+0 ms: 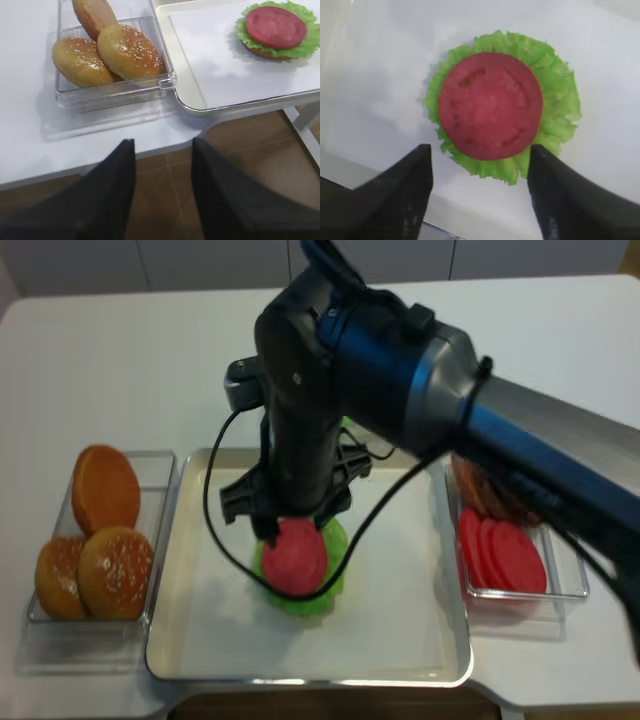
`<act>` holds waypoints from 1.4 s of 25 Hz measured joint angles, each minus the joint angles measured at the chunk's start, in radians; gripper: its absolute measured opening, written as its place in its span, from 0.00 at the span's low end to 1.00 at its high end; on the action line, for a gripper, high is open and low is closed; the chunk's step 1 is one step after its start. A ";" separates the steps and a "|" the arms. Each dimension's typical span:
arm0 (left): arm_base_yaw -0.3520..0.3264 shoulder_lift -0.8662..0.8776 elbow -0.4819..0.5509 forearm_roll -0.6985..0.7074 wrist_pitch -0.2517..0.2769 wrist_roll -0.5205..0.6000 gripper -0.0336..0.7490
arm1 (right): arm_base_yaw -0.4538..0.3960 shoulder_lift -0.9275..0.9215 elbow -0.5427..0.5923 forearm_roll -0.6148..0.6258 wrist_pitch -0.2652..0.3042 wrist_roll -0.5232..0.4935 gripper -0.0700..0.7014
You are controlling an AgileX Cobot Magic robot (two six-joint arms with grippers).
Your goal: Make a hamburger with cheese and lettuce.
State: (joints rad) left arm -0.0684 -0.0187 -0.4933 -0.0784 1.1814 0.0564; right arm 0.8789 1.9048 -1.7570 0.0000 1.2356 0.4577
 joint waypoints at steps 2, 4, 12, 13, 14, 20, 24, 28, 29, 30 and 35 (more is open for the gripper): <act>0.000 0.000 0.000 0.000 0.000 0.000 0.40 | 0.000 -0.016 0.000 -0.016 0.002 -0.017 0.69; 0.000 0.000 0.000 0.000 0.000 0.000 0.40 | 0.000 -0.036 0.000 -0.022 0.004 -0.036 0.69; 0.000 0.000 0.000 0.000 0.000 0.000 0.40 | -0.002 -0.155 0.057 -0.113 0.006 -0.073 0.69; 0.000 0.000 0.000 0.000 0.000 0.000 0.40 | -0.009 -0.170 0.075 -0.118 0.006 -0.073 0.69; 0.000 0.000 0.000 0.000 0.000 0.000 0.40 | -0.019 -0.188 0.091 -0.118 0.006 -0.073 0.69; 0.000 0.000 0.000 0.000 0.000 0.000 0.40 | -0.158 -0.318 0.218 -0.107 0.006 -0.081 0.69; 0.000 0.000 0.000 0.000 0.000 0.000 0.40 | -0.236 -0.434 0.305 -0.124 0.006 -0.113 0.69; 0.000 0.000 0.000 0.000 0.000 0.000 0.40 | -0.310 -0.558 0.419 -0.136 0.008 -0.123 0.69; 0.000 0.000 0.000 0.000 0.000 0.000 0.40 | -0.326 -0.592 0.448 -0.139 0.008 -0.125 0.69; 0.000 0.000 0.000 0.000 0.000 0.000 0.40 | -0.339 -0.627 0.477 -0.143 0.008 -0.125 0.69; 0.000 0.000 0.000 0.000 0.000 0.000 0.40 | -0.356 -0.797 0.599 -0.165 0.014 -0.126 0.69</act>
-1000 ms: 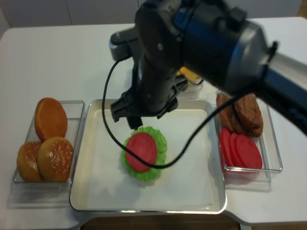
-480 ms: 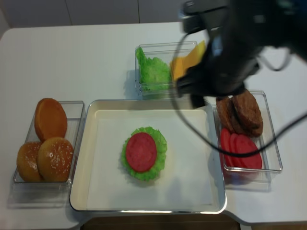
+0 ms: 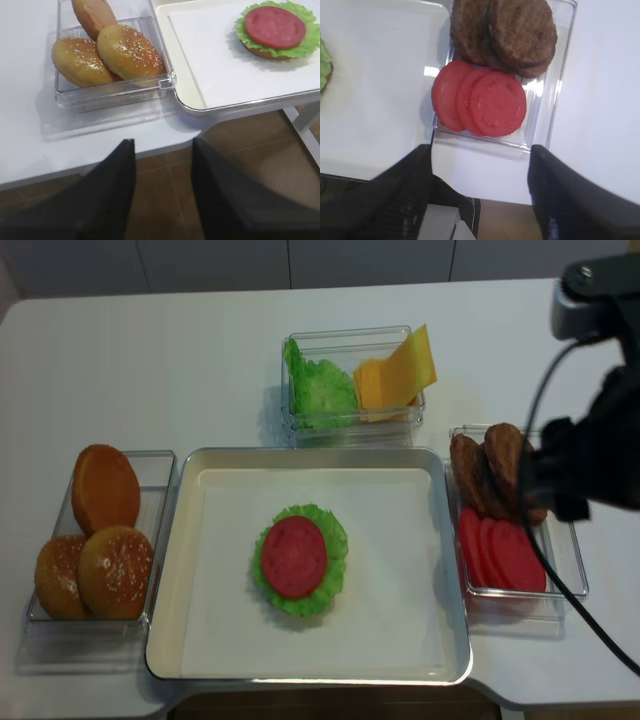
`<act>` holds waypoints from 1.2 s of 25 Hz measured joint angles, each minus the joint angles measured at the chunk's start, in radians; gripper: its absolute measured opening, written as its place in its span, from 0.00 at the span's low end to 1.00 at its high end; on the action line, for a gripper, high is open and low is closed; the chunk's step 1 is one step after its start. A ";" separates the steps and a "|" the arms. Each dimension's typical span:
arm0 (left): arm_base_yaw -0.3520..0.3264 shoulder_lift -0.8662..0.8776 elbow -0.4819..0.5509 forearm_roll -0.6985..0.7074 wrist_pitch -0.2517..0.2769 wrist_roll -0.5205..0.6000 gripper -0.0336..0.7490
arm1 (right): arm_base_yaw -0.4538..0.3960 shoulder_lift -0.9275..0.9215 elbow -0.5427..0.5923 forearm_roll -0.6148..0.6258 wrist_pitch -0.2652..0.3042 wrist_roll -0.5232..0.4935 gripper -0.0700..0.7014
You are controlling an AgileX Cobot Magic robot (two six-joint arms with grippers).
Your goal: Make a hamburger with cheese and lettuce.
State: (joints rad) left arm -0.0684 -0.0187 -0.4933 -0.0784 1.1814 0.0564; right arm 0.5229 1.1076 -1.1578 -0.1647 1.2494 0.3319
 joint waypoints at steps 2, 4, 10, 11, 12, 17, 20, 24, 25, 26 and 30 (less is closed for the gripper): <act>0.000 0.000 0.000 0.000 0.000 0.000 0.40 | -0.001 -0.073 0.046 -0.001 0.000 0.000 0.69; 0.000 0.000 0.000 0.000 0.000 0.000 0.40 | -0.001 -0.138 0.086 -0.001 0.002 0.000 0.69; 0.000 0.000 0.000 0.000 0.000 0.000 0.40 | -0.002 -0.318 0.186 -0.001 0.009 0.000 0.69; 0.000 0.000 0.000 0.000 0.000 0.000 0.40 | -0.002 -0.345 0.198 -0.001 0.011 0.000 0.69; 0.000 0.000 0.000 0.000 0.000 0.000 0.40 | -0.002 -0.371 0.213 -0.001 0.011 -0.002 0.69; 0.000 0.000 0.000 0.000 0.000 0.000 0.40 | -0.002 -0.482 0.285 0.034 0.013 -0.051 0.69; 0.000 0.000 0.000 0.000 0.000 0.000 0.40 | -0.002 -0.559 0.331 0.040 0.014 -0.077 0.69; 0.000 0.000 0.000 0.000 0.000 0.000 0.40 | -0.002 -0.656 0.401 0.038 0.014 -0.084 0.69; 0.000 0.000 0.000 0.000 0.000 0.000 0.40 | -0.002 -0.675 0.419 0.038 0.014 -0.085 0.69; 0.000 0.000 0.000 0.000 0.000 0.000 0.40 | -0.002 -0.701 0.440 0.036 0.016 -0.087 0.69; 0.000 0.000 0.000 0.000 0.000 0.000 0.40 | -0.002 -0.770 0.511 0.036 0.018 -0.087 0.69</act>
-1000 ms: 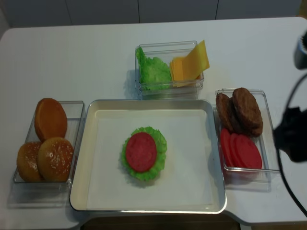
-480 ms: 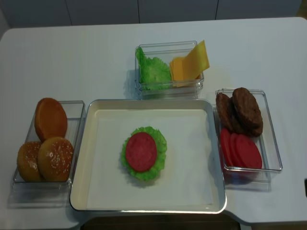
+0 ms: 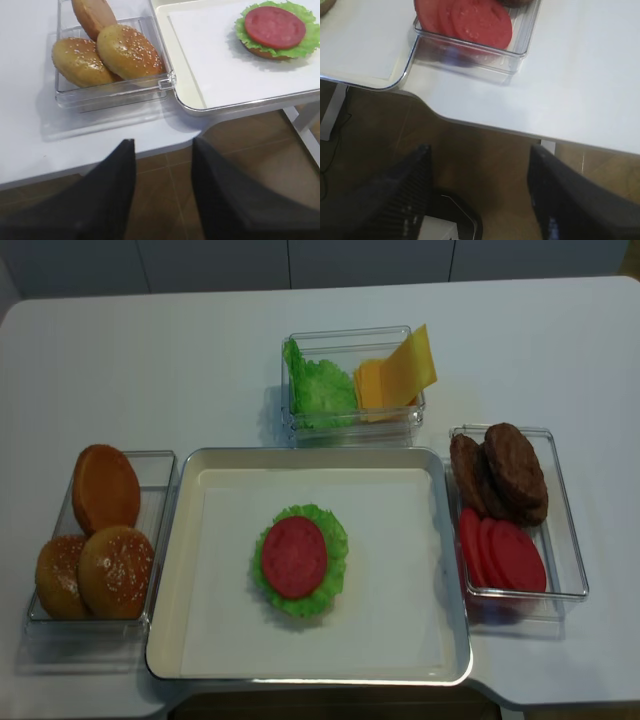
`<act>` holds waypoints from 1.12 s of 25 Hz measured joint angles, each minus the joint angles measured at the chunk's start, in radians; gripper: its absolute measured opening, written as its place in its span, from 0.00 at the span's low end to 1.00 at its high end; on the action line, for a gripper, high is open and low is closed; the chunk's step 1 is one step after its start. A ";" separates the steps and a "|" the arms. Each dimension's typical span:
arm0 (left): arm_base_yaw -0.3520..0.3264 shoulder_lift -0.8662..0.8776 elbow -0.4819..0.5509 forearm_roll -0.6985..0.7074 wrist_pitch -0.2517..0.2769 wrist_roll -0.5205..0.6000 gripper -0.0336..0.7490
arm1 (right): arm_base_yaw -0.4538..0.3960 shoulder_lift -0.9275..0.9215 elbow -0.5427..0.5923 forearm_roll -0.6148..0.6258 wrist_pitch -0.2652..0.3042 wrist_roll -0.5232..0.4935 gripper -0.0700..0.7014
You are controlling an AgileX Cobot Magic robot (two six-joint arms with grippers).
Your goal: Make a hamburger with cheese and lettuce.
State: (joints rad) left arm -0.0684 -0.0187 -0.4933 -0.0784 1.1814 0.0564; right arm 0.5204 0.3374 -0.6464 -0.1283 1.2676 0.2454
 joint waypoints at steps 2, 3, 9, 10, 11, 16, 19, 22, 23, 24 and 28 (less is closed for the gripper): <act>0.000 0.000 0.000 0.000 0.000 0.000 0.40 | 0.000 -0.026 0.018 0.000 0.002 0.000 0.69; 0.000 0.000 0.000 0.000 0.000 0.000 0.40 | 0.000 -0.034 0.025 0.000 -0.001 -0.002 0.69; 0.000 0.000 0.000 0.000 0.000 0.000 0.40 | 0.000 -0.064 0.079 0.031 -0.082 -0.068 0.69; 0.000 0.000 0.000 0.000 0.000 0.000 0.40 | 0.000 -0.072 0.092 0.043 -0.095 -0.095 0.68; 0.000 0.000 0.000 0.000 0.000 0.000 0.40 | 0.000 -0.079 0.102 0.061 -0.108 -0.125 0.67; 0.000 0.000 0.000 0.000 0.000 0.000 0.40 | 0.000 -0.105 0.147 0.128 -0.142 -0.226 0.62; 0.000 0.000 0.000 0.000 0.000 0.000 0.40 | 0.003 -0.112 0.147 0.142 -0.146 -0.258 0.59; 0.000 0.000 0.000 0.000 0.000 0.000 0.40 | 0.041 -0.126 0.147 0.147 -0.148 -0.269 0.57; 0.000 0.000 0.000 0.000 0.000 0.000 0.40 | 0.058 -0.137 0.147 0.147 -0.150 -0.269 0.57; 0.000 0.000 0.000 0.000 0.000 0.000 0.40 | 0.070 -0.152 0.147 0.148 -0.150 -0.271 0.57; 0.000 0.000 0.000 0.000 0.000 0.000 0.40 | 0.087 -0.256 0.147 0.150 -0.150 -0.271 0.57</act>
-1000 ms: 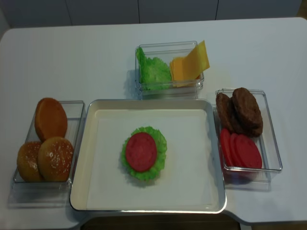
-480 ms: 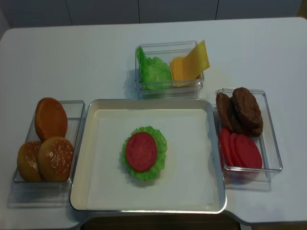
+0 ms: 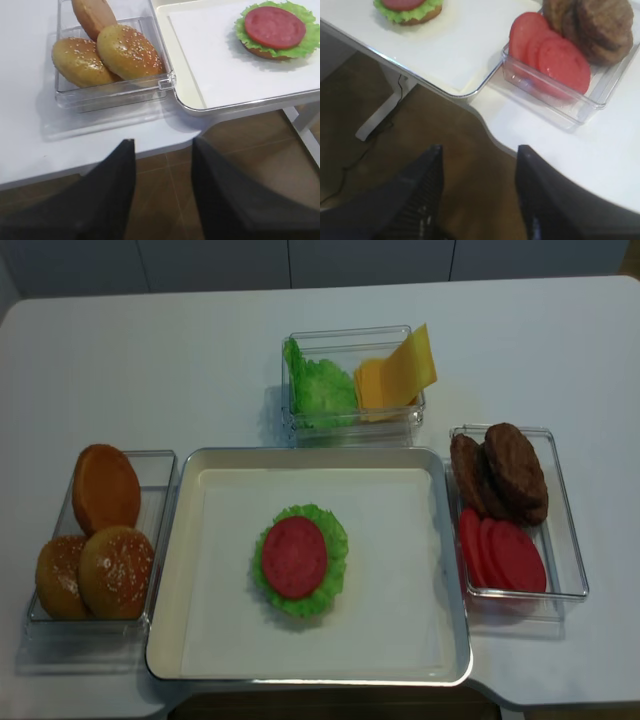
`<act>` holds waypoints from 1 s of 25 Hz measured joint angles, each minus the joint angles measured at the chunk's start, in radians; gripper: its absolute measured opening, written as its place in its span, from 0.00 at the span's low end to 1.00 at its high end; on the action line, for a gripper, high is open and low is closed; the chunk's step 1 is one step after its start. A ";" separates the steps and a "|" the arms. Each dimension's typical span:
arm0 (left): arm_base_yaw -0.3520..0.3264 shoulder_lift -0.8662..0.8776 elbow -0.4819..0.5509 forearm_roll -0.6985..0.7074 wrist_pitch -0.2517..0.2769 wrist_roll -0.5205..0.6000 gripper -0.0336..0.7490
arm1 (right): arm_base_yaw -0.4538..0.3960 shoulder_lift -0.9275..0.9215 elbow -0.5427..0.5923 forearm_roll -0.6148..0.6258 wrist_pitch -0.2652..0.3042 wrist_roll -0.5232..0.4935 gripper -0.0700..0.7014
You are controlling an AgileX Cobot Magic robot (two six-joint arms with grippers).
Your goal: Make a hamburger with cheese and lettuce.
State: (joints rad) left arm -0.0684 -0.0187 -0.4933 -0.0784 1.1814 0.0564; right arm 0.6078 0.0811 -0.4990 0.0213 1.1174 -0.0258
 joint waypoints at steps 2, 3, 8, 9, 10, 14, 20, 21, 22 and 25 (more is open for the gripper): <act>0.000 0.000 0.000 0.000 0.000 0.000 0.40 | 0.000 -0.057 0.000 0.000 0.000 0.000 0.57; 0.000 0.000 0.000 0.000 0.000 0.000 0.40 | 0.000 -0.079 0.000 0.000 0.000 0.002 0.57; 0.000 0.000 0.000 0.001 0.000 0.000 0.40 | 0.000 -0.097 0.009 0.003 0.007 0.008 0.57; 0.000 0.000 0.000 0.001 0.000 0.000 0.40 | 0.000 -0.097 0.011 0.004 0.012 0.008 0.57; 0.000 0.000 0.000 0.001 0.000 0.000 0.40 | 0.000 -0.097 0.011 0.004 0.012 0.008 0.57; 0.000 0.000 0.000 0.001 0.000 0.000 0.40 | -0.011 -0.097 0.011 0.004 0.014 0.008 0.57; 0.000 0.000 0.000 0.001 0.000 0.000 0.40 | -0.131 -0.097 0.011 0.004 0.015 0.009 0.57; 0.000 0.000 0.000 0.001 0.000 0.000 0.40 | -0.153 -0.097 0.011 0.004 0.015 0.009 0.57; 0.000 0.000 0.000 0.001 0.000 0.000 0.40 | -0.182 -0.097 0.011 0.004 0.015 0.009 0.57; 0.000 0.000 0.000 0.001 0.000 0.000 0.40 | -0.264 -0.097 0.011 0.004 0.015 0.009 0.57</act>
State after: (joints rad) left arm -0.0684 -0.0187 -0.4933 -0.0777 1.1814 0.0564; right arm 0.3435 -0.0155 -0.4879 0.0254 1.1328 -0.0170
